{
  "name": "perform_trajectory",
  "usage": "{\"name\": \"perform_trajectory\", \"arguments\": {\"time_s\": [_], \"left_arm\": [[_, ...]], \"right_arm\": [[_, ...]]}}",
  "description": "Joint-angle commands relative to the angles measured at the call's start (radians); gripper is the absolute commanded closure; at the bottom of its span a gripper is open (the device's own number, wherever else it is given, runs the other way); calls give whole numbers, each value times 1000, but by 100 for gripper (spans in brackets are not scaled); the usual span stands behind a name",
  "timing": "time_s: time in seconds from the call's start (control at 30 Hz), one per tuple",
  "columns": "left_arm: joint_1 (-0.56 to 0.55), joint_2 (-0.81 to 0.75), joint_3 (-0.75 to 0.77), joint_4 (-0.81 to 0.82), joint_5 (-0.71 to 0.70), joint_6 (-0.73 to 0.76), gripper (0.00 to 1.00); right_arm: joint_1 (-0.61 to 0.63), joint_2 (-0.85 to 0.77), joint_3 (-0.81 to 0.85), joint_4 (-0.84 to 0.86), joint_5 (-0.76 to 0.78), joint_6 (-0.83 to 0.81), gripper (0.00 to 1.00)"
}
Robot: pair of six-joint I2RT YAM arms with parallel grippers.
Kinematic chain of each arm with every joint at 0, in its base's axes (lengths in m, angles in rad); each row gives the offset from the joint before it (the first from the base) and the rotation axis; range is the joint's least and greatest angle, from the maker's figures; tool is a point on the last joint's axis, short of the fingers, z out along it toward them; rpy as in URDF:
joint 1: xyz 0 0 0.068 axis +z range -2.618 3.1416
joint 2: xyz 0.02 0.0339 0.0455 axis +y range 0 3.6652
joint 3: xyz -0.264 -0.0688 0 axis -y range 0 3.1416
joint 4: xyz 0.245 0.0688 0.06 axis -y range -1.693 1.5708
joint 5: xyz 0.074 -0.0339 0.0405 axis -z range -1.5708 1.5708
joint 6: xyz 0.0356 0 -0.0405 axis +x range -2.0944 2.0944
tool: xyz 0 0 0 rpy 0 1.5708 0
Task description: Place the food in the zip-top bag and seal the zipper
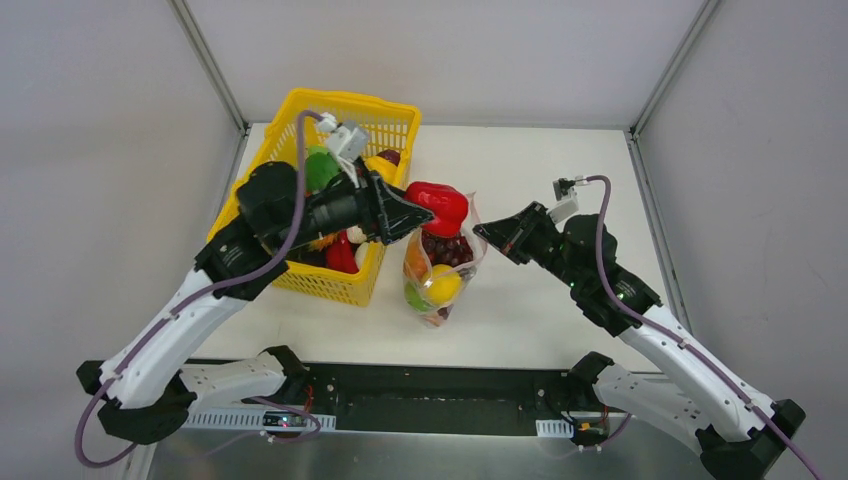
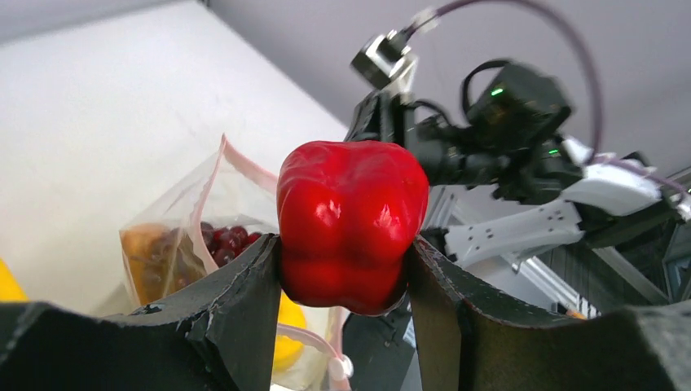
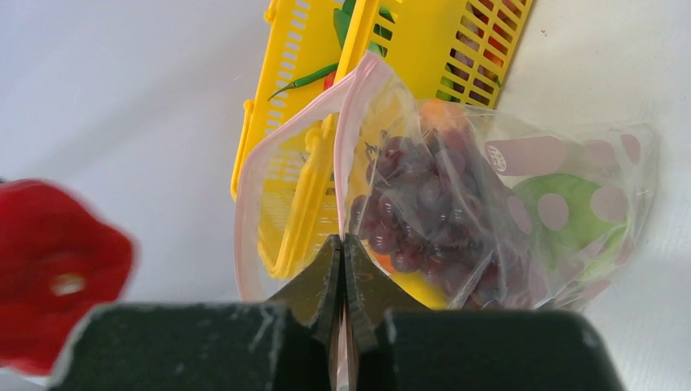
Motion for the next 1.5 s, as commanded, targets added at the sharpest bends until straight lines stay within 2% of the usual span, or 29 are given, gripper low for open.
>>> {"name": "perform_trajectory", "arguments": {"time_s": [0.0, 0.17, 0.3, 0.43, 0.57, 0.7, 0.9, 1.0, 1.13, 1.27, 1.47], "left_arm": [[-29, 133, 17, -107, -41, 42, 100], [-68, 196, 47, -242, -153, 119, 100], [-102, 244, 140, -421, -257, 223, 100], [-124, 283, 207, -549, -291, 293, 97], [-160, 320, 250, -589, -293, 328, 94], [-197, 367, 276, -594, -222, 346, 87], [-209, 398, 294, -642, -242, 361, 80], [-209, 391, 292, -648, -247, 363, 72], [-210, 362, 264, -614, -237, 364, 44], [-210, 326, 243, -588, -253, 358, 32], [-210, 235, 208, -520, -348, 330, 21]], "right_arm": [[1, -13, 33, 42, -37, -14, 97], [1, -29, 23, 43, -24, -13, 97], [1, -33, 21, 44, -18, -15, 97], [1, -23, 30, 47, -33, -22, 97], [1, -10, 31, 62, -60, -25, 97], [1, -12, 33, 68, -63, -27, 97], [1, -25, 27, 63, -51, -25, 97], [2, -28, 24, 62, -47, -24, 97], [1, -28, 25, 60, -49, -25, 97], [1, -25, 26, 59, -47, -27, 97], [1, -23, 27, 59, -51, -27, 97]]}}
